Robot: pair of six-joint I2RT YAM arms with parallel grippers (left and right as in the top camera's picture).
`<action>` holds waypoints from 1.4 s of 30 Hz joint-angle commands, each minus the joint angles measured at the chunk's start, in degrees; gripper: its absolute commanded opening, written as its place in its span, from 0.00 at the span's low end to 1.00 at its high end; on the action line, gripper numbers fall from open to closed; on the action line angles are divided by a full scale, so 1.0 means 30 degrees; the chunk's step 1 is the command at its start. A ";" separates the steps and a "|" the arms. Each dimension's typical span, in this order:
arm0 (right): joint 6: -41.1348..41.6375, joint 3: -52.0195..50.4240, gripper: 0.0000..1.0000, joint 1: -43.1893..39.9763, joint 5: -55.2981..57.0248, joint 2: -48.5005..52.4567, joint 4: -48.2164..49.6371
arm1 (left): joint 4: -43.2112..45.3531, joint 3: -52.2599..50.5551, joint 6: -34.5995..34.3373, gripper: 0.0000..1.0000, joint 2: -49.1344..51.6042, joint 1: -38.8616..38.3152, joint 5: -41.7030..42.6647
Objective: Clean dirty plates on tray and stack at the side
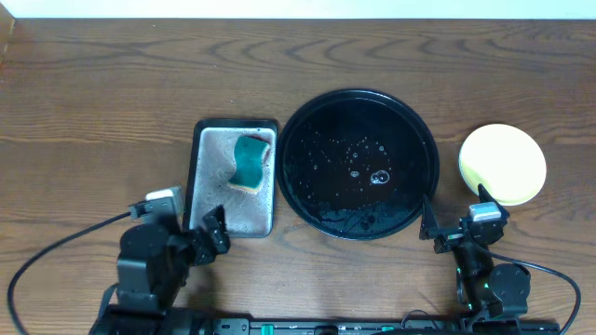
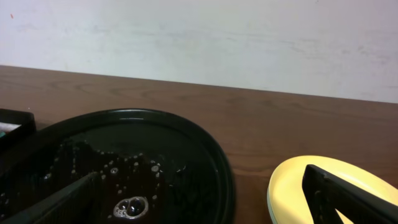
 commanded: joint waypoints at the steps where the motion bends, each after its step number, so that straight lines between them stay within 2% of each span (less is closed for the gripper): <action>1: -0.0306 -0.0015 0.99 0.0160 -0.0102 -0.0153 -0.0066 | 0.0364 -0.0823 0.0459 0.95 -0.1617 0.1406 -0.0277; 7: -0.0306 -0.0015 0.99 0.0168 -0.0095 -0.0153 -0.0058 | 0.3359 -0.4342 0.0474 0.95 -0.5005 0.3045 -0.0291; 12: -0.0306 -0.0015 0.99 0.0160 -0.0102 -0.0153 -0.0066 | 0.8284 -0.7890 0.0546 0.95 -0.7096 0.3264 -0.0277; 14: -0.0306 -0.0015 0.99 0.0160 -0.0095 -0.0153 -0.0066 | 1.1271 -0.9581 0.0634 0.95 -0.7847 0.3264 -0.0270; 19: -0.0299 -0.0015 0.99 0.0160 -0.0102 -0.0153 -0.0066 | 1.7114 -1.1854 0.2783 0.95 -0.7912 0.3257 0.0641; 23: -0.0306 -0.0015 0.99 0.0160 -0.0102 -0.0153 -0.0066 | 1.6597 -1.1912 0.4357 0.95 -0.7912 0.3249 0.0933; 28: -0.0306 -0.0015 0.99 0.0160 -0.0102 -0.0153 -0.0066 | 1.3471 -1.1912 0.4248 0.95 -0.7912 0.3235 0.1005; 42: -0.0306 -0.0015 0.99 0.0168 -0.0102 -0.0153 -0.0066 | 1.3631 -1.1912 0.4255 0.95 -0.7868 0.3177 0.0998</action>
